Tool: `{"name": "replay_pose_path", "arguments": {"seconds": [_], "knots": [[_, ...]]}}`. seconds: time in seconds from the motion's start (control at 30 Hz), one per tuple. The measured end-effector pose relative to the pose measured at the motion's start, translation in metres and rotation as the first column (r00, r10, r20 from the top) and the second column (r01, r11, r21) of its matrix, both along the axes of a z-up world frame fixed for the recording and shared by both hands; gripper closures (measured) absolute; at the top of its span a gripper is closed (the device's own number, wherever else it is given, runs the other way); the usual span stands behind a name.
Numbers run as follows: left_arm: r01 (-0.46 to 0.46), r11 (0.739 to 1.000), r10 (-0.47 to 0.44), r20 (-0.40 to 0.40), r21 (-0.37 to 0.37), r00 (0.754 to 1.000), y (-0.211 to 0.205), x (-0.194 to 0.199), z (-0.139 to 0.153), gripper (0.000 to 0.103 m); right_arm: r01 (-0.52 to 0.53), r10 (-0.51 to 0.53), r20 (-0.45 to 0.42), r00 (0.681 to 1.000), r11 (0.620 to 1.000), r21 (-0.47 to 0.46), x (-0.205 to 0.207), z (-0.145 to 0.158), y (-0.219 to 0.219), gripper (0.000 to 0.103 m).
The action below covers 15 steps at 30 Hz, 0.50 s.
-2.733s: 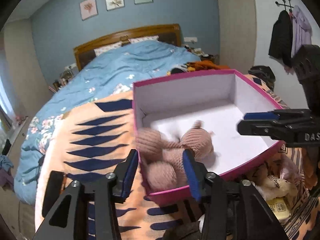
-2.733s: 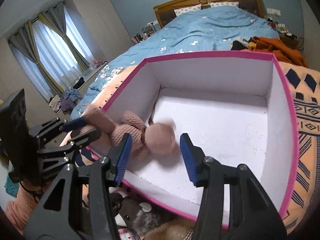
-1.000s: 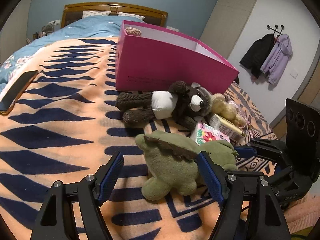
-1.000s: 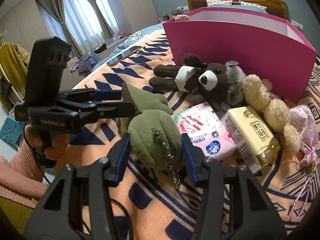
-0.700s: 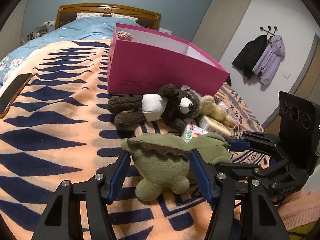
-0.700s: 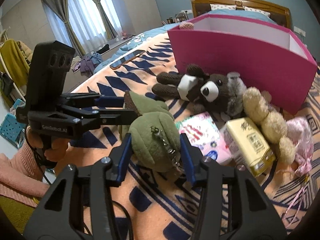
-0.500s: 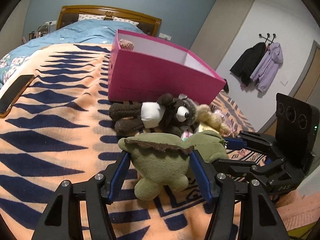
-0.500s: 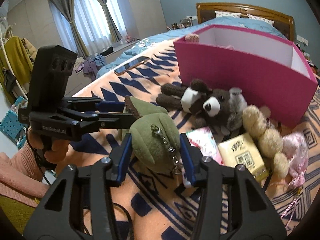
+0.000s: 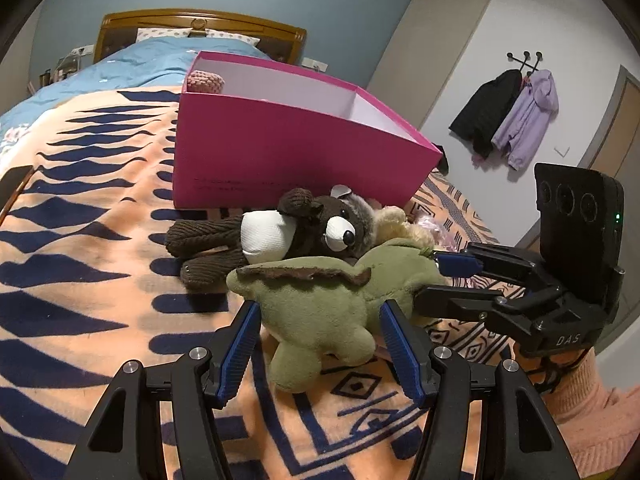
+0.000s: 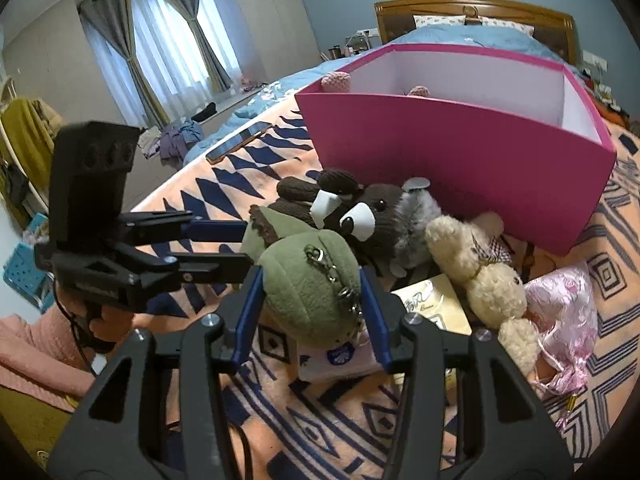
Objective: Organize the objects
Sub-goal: 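Lift the green dinosaur with the left gripper and carry it over the box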
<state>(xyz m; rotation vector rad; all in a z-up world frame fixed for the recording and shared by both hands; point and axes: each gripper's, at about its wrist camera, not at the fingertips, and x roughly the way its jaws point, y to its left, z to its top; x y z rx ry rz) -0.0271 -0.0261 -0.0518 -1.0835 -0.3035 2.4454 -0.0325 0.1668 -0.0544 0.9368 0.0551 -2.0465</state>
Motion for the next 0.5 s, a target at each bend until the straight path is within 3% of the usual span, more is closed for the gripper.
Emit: {"name": "replay_pose_path", "arguments": {"seconds": [0.23, 0.5], "knots": [[-0.001, 1.0, 0.001, 0.032, 0.027, 0.999, -0.005, -0.008, -0.005, 0.042, 0.008, -0.008, -0.003, 1.0, 1.0, -0.009, 0.003, 0.001, 0.001, 0.054], [-0.004, 0.999, 0.005, -0.023, 0.033, 1.0, -0.004, -0.003, 0.018, 0.046, 0.014, -0.016, -0.052, 0.999, 0.999, -0.038, 0.007, 0.024, 0.005, 0.054]]}}
